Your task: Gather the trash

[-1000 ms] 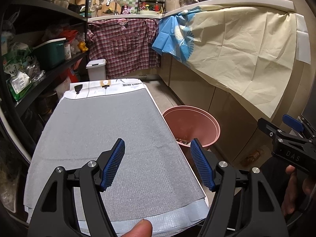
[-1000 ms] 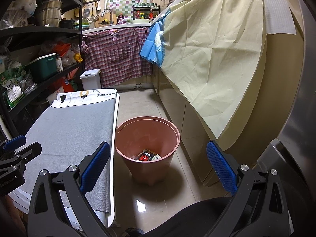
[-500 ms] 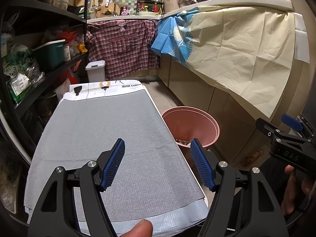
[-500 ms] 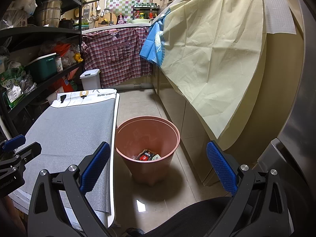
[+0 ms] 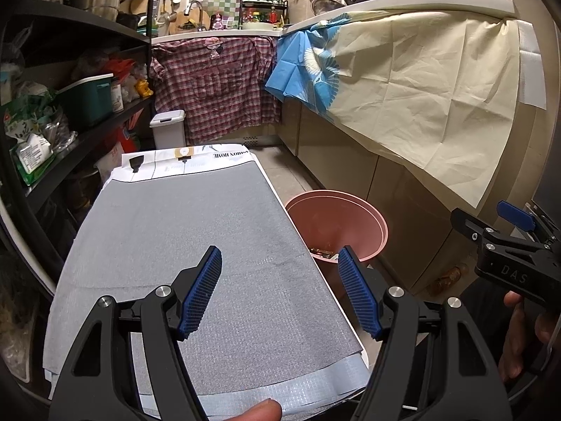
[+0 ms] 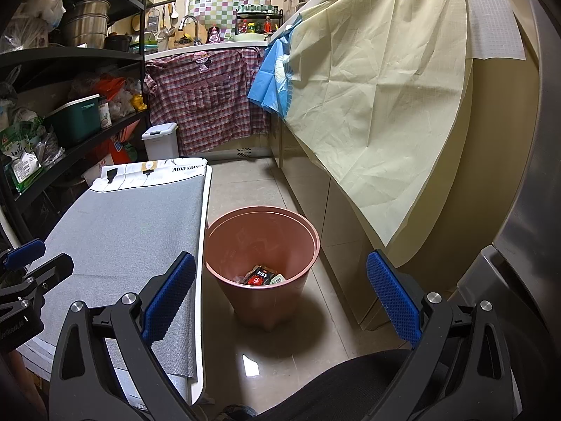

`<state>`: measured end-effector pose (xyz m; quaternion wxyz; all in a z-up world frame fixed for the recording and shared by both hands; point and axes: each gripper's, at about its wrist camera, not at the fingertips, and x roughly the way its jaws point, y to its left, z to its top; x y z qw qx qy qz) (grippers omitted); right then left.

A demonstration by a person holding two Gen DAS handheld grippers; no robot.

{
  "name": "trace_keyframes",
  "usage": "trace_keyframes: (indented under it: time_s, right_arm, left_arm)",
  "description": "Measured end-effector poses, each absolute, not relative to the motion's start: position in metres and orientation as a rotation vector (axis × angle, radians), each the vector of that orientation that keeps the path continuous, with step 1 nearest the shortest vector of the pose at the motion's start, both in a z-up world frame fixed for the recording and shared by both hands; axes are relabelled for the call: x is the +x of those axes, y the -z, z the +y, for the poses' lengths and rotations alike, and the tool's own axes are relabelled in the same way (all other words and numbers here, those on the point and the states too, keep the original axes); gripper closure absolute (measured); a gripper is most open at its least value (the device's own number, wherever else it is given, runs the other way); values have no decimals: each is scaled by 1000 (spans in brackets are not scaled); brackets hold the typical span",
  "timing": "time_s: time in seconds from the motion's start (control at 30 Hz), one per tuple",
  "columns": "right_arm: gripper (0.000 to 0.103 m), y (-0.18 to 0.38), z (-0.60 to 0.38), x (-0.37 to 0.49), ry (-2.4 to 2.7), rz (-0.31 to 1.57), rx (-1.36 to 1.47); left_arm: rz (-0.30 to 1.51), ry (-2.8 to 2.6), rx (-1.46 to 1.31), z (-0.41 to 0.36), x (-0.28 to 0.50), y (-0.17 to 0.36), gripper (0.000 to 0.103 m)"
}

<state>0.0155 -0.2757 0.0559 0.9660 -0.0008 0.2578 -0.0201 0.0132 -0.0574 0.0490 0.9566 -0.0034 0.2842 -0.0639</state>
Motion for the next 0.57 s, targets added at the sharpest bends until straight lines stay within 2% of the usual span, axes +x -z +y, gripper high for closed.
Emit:
trace_keyframes:
  time_s: [0.17,0.23,0.57]
  right_arm:
    - [7,-56,-276,15,41,522,-1]
    - [7,-56,-276,16,41,522,-1]
    - [7,-56,-276,16,41,522,-1]
  left_arm:
    - [574,131,-7,-58,13,-49,35]
    - [560,138,-1,-59,11,-50,31]
    - [574,127,0,-61,12,-49,31]
